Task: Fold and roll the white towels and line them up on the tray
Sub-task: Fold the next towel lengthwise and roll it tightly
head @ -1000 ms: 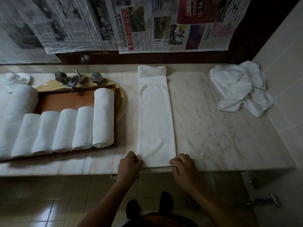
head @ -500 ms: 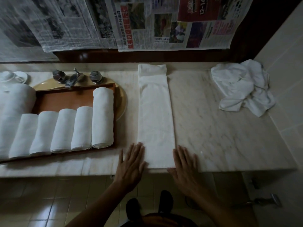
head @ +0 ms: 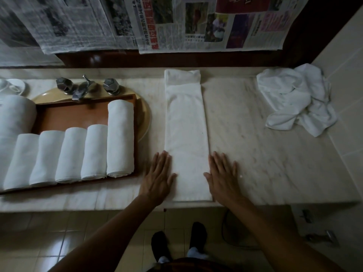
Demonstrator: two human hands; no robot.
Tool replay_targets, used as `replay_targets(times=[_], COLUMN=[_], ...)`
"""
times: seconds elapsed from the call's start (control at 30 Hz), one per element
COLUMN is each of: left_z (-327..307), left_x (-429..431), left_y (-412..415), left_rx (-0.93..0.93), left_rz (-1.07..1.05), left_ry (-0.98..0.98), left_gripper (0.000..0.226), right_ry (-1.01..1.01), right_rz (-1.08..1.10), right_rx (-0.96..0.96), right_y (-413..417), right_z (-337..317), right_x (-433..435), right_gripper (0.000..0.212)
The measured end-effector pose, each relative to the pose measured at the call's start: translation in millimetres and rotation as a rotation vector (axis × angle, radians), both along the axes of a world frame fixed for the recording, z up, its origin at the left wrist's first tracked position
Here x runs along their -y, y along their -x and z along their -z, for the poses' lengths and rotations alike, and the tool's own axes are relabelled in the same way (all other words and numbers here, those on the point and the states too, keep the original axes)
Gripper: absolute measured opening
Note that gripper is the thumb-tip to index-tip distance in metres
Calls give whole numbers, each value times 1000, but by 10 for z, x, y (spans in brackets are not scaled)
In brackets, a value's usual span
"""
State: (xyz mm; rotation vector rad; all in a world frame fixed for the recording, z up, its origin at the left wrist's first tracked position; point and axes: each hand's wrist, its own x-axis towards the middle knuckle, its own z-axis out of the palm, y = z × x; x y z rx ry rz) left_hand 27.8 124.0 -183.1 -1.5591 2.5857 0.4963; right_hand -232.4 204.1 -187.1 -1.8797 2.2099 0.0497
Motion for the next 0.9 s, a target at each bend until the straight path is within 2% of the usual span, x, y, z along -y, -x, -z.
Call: replay_targets(times=[0.17,0.23,0.4,0.57,0.67,0.8,0.9], left_z=[-119,-76,-104,-277,-202,-154,-171], left_x=[108,212,259,-409,-758,-855,-870], left_y=[400,438,68,-35,-128,-247,-298], left_rx=[-36,5,33,-227,-228,-267,-296], left_rz=[174,212,14,93,277,331,309], left_ry=[80,71,37,72,66,58,38], left_gripper=[68,68,66,57,43,57,62], right_ry=[27,10,16,291,322,260,317], right_rz=[-65,-121,-108,-197,-361,-401,-361], right_rx=[30,32,34,219,225,194,200], right_y=[-165,-181,-8,-174,-294,-321,-312], right_z=[-99,-95,-92,-116,-77,-11,-3], right_x=[296,361,223,-358,-720,-974,-976], right_gripper=[70,68,70,54,46,59,53])
